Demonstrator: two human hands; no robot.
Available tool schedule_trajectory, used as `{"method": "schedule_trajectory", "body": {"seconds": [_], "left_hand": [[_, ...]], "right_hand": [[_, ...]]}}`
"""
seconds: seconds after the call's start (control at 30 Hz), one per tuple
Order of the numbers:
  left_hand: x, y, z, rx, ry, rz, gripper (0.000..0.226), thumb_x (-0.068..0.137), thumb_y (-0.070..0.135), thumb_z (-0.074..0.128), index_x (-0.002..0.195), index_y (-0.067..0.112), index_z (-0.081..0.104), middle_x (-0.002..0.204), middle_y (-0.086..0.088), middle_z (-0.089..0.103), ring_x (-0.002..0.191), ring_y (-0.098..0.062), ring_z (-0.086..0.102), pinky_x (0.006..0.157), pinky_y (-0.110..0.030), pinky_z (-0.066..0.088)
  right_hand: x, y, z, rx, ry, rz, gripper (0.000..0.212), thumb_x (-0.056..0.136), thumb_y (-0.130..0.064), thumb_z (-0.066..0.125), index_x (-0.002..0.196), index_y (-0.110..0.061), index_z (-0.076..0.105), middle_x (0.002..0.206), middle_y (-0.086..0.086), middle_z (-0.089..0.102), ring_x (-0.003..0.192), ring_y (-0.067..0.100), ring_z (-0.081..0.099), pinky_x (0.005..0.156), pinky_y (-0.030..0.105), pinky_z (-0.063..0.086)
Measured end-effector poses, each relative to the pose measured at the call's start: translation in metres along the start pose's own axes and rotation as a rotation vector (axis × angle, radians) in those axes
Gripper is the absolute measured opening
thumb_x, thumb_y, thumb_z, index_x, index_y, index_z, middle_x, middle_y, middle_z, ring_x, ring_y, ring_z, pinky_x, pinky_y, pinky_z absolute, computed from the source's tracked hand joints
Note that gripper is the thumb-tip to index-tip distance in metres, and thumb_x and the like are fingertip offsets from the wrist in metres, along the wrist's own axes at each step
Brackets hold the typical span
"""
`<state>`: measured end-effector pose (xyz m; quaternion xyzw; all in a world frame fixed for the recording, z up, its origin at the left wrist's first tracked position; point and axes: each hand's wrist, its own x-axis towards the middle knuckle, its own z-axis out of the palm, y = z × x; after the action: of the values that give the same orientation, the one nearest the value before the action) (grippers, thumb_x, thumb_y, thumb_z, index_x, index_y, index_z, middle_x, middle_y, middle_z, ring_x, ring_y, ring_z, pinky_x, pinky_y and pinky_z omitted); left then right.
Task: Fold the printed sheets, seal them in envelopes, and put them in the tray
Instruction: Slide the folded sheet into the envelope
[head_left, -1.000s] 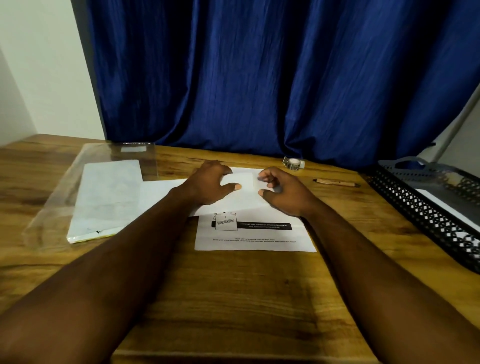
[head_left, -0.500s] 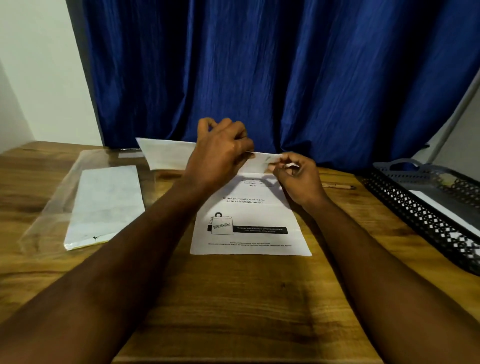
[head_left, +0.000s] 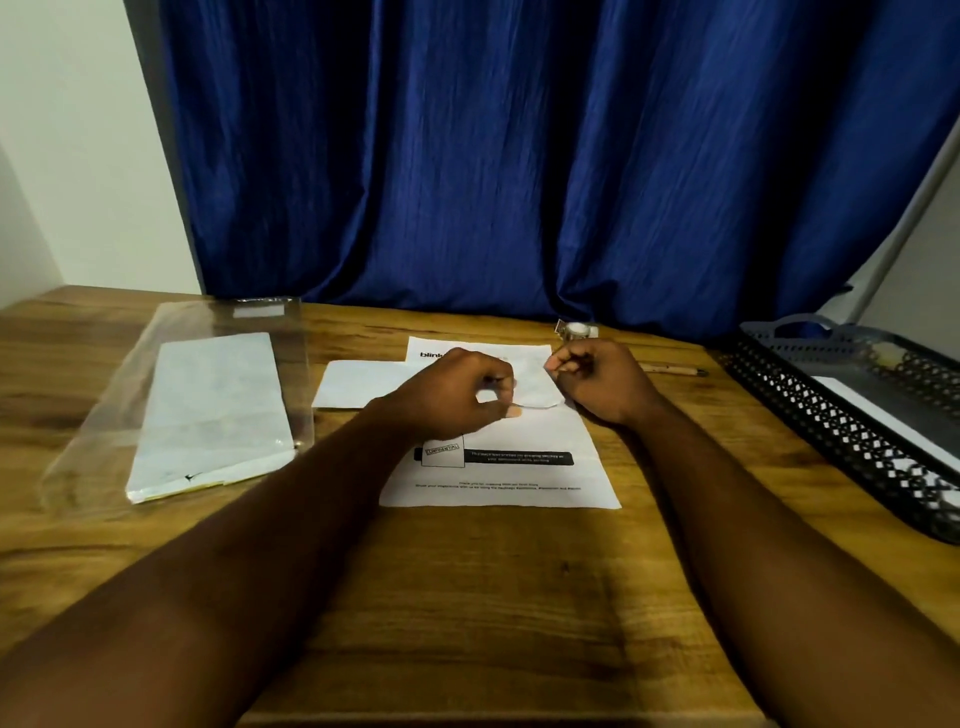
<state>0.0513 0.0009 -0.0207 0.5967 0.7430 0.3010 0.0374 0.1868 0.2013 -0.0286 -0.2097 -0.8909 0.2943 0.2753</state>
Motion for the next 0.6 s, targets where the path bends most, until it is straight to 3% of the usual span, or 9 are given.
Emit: {"method": "schedule_trajectory", "body": {"seconds": [0.07,0.13,0.2,0.3,0.43,0.53,0.6], "left_hand": [[0.000,0.000,0.001,-0.016,-0.012,-0.023,0.023,0.090,0.048,0.080,0.091,0.025,0.075,0.118,0.011,0.074,0.111,-0.006,0.062,0.090,-0.014,0.043],[0.000,0.000,0.002,-0.047,0.010,-0.045,0.025,0.090,0.051,0.078,0.093,0.026,0.075,0.121,0.012,0.072,0.113,-0.007,0.061,0.091,-0.019,0.045],[-0.001,-0.001,0.002,-0.044,0.049,-0.061,0.026,0.091,0.052,0.077,0.099,0.027,0.075,0.124,0.012,0.070,0.113,-0.006,0.058,0.090,-0.019,0.041],[0.001,-0.004,0.003,-0.030,0.064,-0.052,0.028,0.092,0.052,0.075,0.105,0.029,0.074,0.123,0.013,0.070,0.111,-0.002,0.057,0.088,-0.012,0.040],[0.004,-0.009,0.006,0.037,0.087,-0.050,0.030,0.092,0.054,0.073,0.113,0.032,0.071,0.128,0.016,0.066,0.121,-0.006,0.052,0.102,-0.031,0.045],[0.004,-0.009,0.004,0.035,0.183,-0.023,0.031,0.095,0.049,0.071,0.120,0.029,0.070,0.130,0.015,0.064,0.121,-0.005,0.050,0.100,-0.027,0.041],[0.005,-0.011,0.004,0.035,0.222,-0.016,0.036,0.098,0.051,0.066,0.126,0.030,0.066,0.136,0.015,0.060,0.126,-0.005,0.048,0.104,-0.028,0.039]], "right_hand": [[-0.004,-0.003,0.001,-0.067,0.017,-0.056,0.017,0.095,-0.009,0.071,0.106,-0.018,0.080,0.095,-0.003,0.078,0.089,0.019,0.073,0.080,0.028,0.059],[-0.004,-0.009,0.003,-0.091,0.076,-0.055,0.018,0.101,-0.021,0.068,0.116,-0.023,0.077,0.105,-0.007,0.075,0.094,0.016,0.070,0.082,0.032,0.060],[-0.001,-0.016,0.005,-0.043,0.126,0.049,0.019,0.105,-0.032,0.061,0.117,-0.028,0.076,0.115,-0.007,0.072,0.103,0.016,0.067,0.091,0.038,0.059],[0.000,-0.024,0.009,0.043,0.078,0.177,0.016,0.101,-0.041,0.067,0.114,-0.033,0.072,0.108,-0.004,0.075,0.096,0.018,0.070,0.090,0.045,0.062],[0.000,-0.029,0.016,0.071,0.010,0.236,0.038,0.092,-0.026,0.083,0.125,-0.029,0.064,0.103,0.003,0.076,0.094,0.018,0.071,0.087,0.039,0.062],[0.006,-0.036,0.014,0.277,0.089,0.340,0.038,0.094,-0.020,0.081,0.125,-0.029,0.061,0.106,0.003,0.073,0.092,0.018,0.070,0.082,0.039,0.063],[0.009,-0.039,0.010,0.388,0.088,0.387,0.039,0.096,-0.016,0.078,0.129,-0.025,0.060,0.099,0.004,0.071,0.078,0.014,0.066,0.071,0.034,0.057]]}}
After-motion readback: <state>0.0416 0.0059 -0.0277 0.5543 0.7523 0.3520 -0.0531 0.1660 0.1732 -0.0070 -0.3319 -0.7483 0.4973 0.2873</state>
